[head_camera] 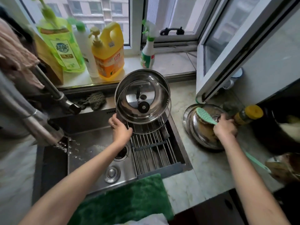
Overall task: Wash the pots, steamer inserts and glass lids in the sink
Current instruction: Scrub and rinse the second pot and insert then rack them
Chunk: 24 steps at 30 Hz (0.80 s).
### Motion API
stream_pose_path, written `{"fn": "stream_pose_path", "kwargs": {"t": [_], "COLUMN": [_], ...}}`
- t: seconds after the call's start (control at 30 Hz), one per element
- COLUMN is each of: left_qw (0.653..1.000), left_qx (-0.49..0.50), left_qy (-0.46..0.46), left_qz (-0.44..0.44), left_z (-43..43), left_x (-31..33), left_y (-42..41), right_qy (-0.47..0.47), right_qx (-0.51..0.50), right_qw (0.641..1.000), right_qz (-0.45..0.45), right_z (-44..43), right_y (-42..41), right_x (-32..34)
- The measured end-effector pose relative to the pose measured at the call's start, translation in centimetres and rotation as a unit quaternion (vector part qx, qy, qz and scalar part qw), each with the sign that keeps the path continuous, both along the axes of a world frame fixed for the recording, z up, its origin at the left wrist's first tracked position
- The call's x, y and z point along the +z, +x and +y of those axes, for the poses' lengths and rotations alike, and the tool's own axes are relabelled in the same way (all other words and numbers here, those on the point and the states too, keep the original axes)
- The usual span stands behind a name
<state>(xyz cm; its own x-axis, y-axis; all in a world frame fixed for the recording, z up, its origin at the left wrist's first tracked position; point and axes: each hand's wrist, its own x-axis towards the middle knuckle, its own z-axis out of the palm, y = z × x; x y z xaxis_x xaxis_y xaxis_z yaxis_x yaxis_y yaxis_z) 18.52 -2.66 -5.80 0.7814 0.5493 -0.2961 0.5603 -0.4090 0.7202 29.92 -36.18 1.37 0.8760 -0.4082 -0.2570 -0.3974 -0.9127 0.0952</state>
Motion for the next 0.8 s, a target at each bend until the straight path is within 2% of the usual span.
{"fn": "stream_pose_path", "kwargs": {"t": [0.23,0.4,0.47,0.53,0.67,0.8], "left_qw": [0.991,0.968,0.949,0.936,0.916,0.886], "left_qx": [-0.126,-0.161,-0.120,-0.035,0.152,0.244], "left_qy": [-0.032,-0.190,-0.289,-0.345,-0.344,-0.353], "left_qz": [-0.021,-0.035,-0.034,-0.055,-0.140,-0.176], "left_z": [-0.9,-1.0,-1.0,-0.2,2.2,5.6], "left_x": [2.6,5.1,6.5,7.7,9.7,10.3], "left_y": [-2.8,-6.8,-8.8,-11.1,-14.7,-17.6], "right_qy": [0.037,0.051,0.088,0.125,0.205,0.287], "right_qx": [0.027,0.163,0.209,0.267,0.347,0.372], "right_qw": [0.997,0.983,0.973,0.955,0.915,0.881], "right_qz": [-0.068,-0.071,-0.049,-0.016,0.024,0.057], "right_z": [3.4,8.0,10.3,13.5,18.5,22.9], "right_y": [-4.4,-10.3,-12.3,-14.2,-16.6,-18.3], "right_x": [4.2,9.1,10.6,11.1,9.7,7.3]}}
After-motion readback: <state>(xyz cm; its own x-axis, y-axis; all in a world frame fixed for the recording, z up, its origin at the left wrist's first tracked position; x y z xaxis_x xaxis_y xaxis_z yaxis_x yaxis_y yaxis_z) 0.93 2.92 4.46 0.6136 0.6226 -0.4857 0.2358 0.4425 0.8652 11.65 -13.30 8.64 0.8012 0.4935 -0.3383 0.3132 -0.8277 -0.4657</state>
